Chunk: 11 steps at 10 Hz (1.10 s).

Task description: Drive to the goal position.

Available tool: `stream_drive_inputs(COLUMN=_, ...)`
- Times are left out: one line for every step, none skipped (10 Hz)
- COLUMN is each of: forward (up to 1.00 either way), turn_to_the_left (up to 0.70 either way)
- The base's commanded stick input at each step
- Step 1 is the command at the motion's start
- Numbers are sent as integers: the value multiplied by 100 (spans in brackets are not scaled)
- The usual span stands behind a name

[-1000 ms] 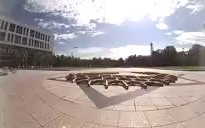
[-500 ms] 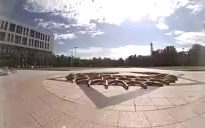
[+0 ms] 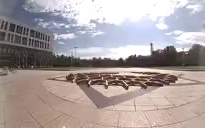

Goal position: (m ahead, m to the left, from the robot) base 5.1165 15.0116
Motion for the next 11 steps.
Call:
stream_drive_inputs(forward=5, turn_to_the_left=-1)
stream_drive_inputs(forward=5, turn_to_the_left=-1)
stream_drive_inputs(forward=5, turn_to_the_left=-1)
stream_drive_inputs(forward=5, turn_to_the_left=-1)
stream_drive_inputs(forward=6, turn_to_the_left=-1)
stream_drive_inputs(forward=6, turn_to_the_left=-1)
stream_drive_inputs(forward=5, turn_to_the_left=-1)
stream_drive_inputs(forward=6, turn_to_the_left=-1)
stream_drive_inputs(forward=6, turn_to_the_left=-1)
stream_drive_inputs(forward=6, turn_to_the_left=-1)
stream_drive_inputs(forward=6, turn_to_the_left=-1)
